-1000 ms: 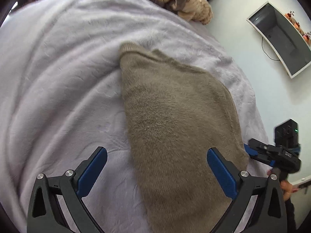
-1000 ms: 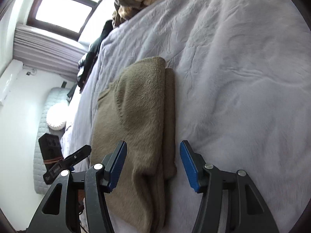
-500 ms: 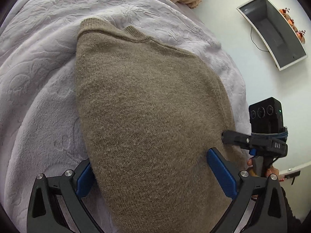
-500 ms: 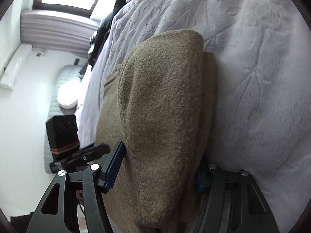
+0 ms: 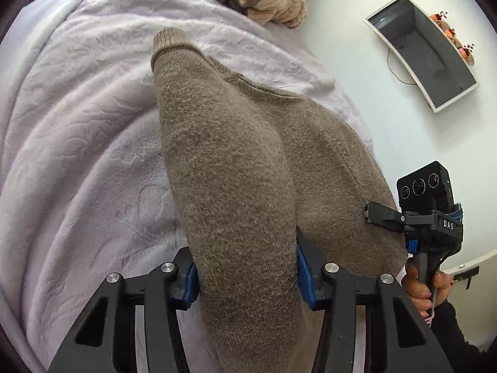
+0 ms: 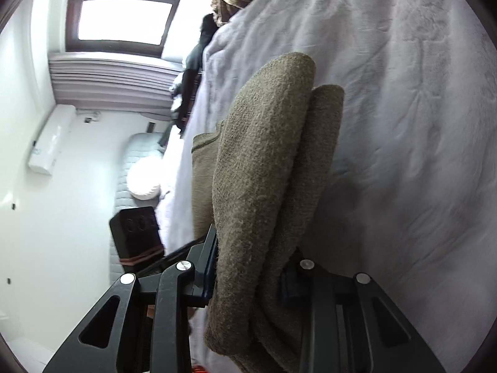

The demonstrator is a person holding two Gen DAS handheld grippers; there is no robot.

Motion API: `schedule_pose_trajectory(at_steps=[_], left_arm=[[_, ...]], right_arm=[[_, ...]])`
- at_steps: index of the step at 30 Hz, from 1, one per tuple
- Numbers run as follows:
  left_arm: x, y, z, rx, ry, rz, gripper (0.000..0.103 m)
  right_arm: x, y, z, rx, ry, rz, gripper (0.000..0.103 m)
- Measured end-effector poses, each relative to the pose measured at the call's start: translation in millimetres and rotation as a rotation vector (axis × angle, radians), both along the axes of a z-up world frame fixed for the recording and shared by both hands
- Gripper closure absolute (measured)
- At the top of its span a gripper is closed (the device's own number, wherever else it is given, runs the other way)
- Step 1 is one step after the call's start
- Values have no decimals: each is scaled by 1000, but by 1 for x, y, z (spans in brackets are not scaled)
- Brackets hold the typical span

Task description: Fold small clothes

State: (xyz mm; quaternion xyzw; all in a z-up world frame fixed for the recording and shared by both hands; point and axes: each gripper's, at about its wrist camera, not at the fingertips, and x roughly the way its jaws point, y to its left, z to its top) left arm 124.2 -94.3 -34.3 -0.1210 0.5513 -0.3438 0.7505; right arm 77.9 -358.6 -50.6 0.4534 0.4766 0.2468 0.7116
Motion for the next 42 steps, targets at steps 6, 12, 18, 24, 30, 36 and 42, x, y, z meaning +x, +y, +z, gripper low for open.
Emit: schedule_pose_trajectory(at_steps=[6,12,18,24,30,36,42], left_arm=[[-27,21,32,8,-26,-5,52],[-73,69,51,2,-19,26,52],[-110,111,57,17,3,49,52],[-133,135,34,40,32,93,52],[-140,149,-9,92,75,194,49],[-157,162,-4,155,-50,265,34],[-185,165,20,320,-239,322,34]], right_arm=[[-27,22,26,39,-4,12,69],[-56,57,33,94,10,36,69],[-77,104,25,163,29,69,69],[-72,137,3,113,62,87,69],[-68,136,-20,-24,90,48,68],[-69,126,-14,-366,66,31,66],[-88,121,15,-514,-8,5,66]])
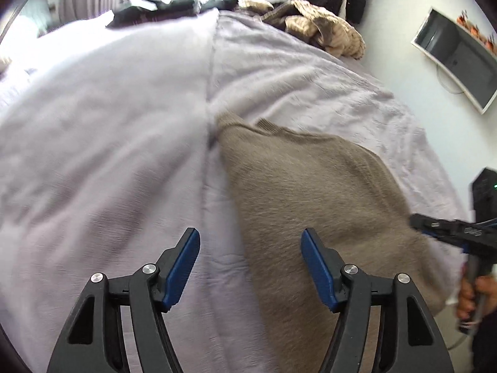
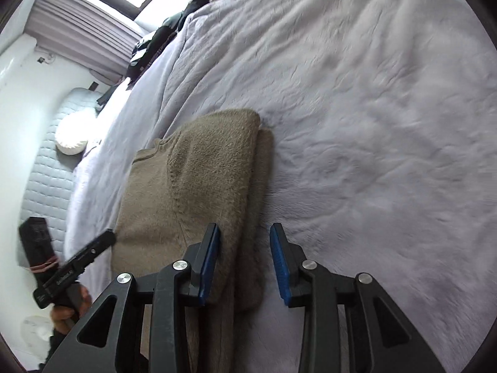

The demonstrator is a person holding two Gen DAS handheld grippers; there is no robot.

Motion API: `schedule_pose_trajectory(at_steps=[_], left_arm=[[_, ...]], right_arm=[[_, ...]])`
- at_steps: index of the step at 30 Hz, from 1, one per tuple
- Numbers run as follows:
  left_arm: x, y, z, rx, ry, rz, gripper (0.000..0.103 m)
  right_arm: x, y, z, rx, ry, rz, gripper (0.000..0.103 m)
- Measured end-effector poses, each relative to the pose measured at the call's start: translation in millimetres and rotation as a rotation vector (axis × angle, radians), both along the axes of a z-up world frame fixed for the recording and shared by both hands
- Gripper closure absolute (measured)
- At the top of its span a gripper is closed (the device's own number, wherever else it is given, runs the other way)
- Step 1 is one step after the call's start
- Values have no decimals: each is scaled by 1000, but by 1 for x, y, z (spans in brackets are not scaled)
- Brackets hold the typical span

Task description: Fold small clothes

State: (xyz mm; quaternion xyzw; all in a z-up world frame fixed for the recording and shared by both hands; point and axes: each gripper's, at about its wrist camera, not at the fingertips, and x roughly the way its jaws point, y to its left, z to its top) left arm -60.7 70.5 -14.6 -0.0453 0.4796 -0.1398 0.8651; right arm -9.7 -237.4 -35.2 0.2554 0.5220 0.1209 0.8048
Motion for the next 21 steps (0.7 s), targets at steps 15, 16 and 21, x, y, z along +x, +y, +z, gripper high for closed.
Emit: schedule_pose_trajectory(at_steps=[15,16,21], left_arm=[[-52,-7,2,-100,36,-79,65],[-56,-9,-2,-83,39,-85,65],[-69,-12,-14,-71,36,-78,65]], right_arm=[[-45,37,7,38,-4,129,93],[-47,36,11,15,-21,128,93],[-64,29,-8,-29,3,108,94]])
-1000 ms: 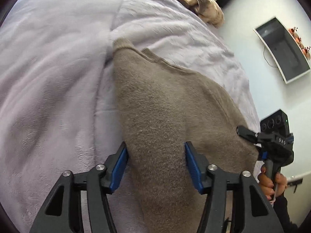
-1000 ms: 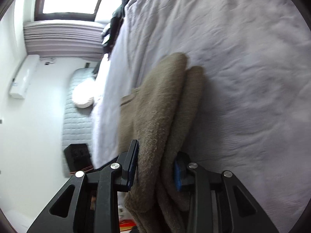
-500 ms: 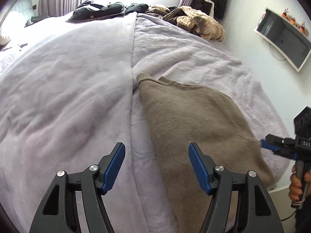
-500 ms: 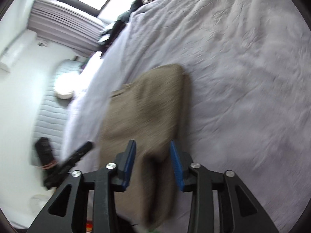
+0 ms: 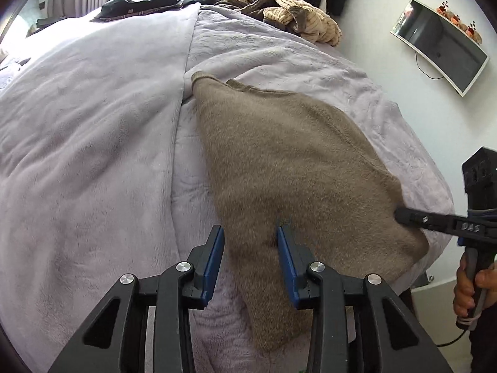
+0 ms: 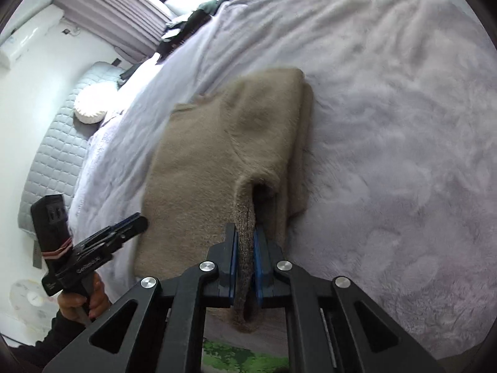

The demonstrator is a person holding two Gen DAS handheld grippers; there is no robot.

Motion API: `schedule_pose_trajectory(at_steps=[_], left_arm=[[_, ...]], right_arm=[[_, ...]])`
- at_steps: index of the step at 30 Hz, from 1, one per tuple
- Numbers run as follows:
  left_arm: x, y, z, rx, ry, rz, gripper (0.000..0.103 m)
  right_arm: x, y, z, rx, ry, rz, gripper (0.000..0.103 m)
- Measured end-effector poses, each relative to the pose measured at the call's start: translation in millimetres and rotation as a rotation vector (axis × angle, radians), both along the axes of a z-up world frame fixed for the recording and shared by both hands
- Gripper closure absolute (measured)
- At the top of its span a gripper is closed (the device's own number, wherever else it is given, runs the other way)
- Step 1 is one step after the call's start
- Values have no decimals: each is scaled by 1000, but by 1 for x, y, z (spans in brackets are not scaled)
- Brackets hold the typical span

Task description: Fold small clothes

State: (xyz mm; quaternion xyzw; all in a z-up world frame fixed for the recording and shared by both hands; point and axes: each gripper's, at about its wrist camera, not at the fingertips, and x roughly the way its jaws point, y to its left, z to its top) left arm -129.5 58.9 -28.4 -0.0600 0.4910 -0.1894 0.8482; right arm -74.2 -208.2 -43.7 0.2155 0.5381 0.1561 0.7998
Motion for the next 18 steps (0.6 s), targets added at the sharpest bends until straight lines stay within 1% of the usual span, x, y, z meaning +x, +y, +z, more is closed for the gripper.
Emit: schedule_pose_trajectory(at_steps=[3,4,7,10,18], left_arm=[[-7,-4,-1,17,-13,4,65],[-9,-4,-1,24,-14,7,65],[-13,-2,0,33,-22,15,65],[-14,0,2,37,-27,16,65],[-17,0,5,52,-29,27,65]], right_arm=[[-1,2,-14,-30,-8,-9,94],[-6,-1,-14,-27,-12,-18,94],[-10,0,-8,-43,-29,-29,94],[-18,1,-2,-100,-39,-16,93],[-33,-5,5,-122,-26,-19,93]])
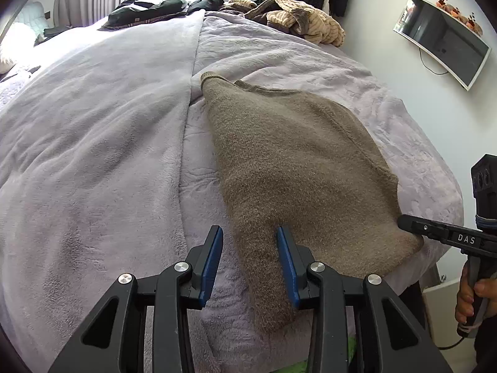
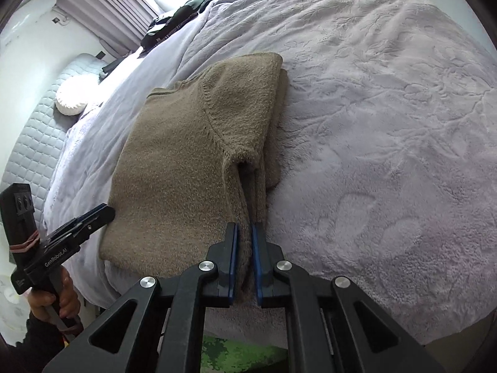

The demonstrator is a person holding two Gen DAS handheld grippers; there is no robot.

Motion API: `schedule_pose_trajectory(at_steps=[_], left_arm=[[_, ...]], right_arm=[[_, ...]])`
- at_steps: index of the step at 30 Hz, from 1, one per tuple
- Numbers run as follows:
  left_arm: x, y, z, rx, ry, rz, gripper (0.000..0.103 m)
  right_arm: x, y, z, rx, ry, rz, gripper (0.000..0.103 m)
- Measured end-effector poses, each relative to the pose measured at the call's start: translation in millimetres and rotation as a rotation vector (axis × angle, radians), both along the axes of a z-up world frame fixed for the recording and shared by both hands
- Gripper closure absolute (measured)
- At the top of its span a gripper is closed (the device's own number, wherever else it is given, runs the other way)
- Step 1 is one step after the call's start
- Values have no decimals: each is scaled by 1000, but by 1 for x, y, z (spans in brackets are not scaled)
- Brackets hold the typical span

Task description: Fold small clothes

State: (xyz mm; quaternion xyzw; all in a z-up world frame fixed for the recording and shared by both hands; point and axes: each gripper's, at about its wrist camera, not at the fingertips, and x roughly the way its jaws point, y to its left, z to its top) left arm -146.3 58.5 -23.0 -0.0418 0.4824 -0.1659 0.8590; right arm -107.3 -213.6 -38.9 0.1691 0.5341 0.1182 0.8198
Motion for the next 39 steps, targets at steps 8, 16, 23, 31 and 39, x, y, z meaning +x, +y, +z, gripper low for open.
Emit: schedule_pose_trajectory(at_steps=[8,16,23,31,39], left_arm=[[1,6,10,35,-3,47,65],[8,3,20,60,4,65,64],[13,-12,41,90,-51,91,30],[19,-28,50,112,-66,106,2],[22,-31,51,152,-68,138,2]], right_arm=[[4,-2,14,13,20,-38,92],[8,-11,32,-39,24,-76,92],[23,13,47,-131,18,-48,86],[37,52,65,-257,-28,-41,11],[37,69,68,-365,-33,-65,0]])
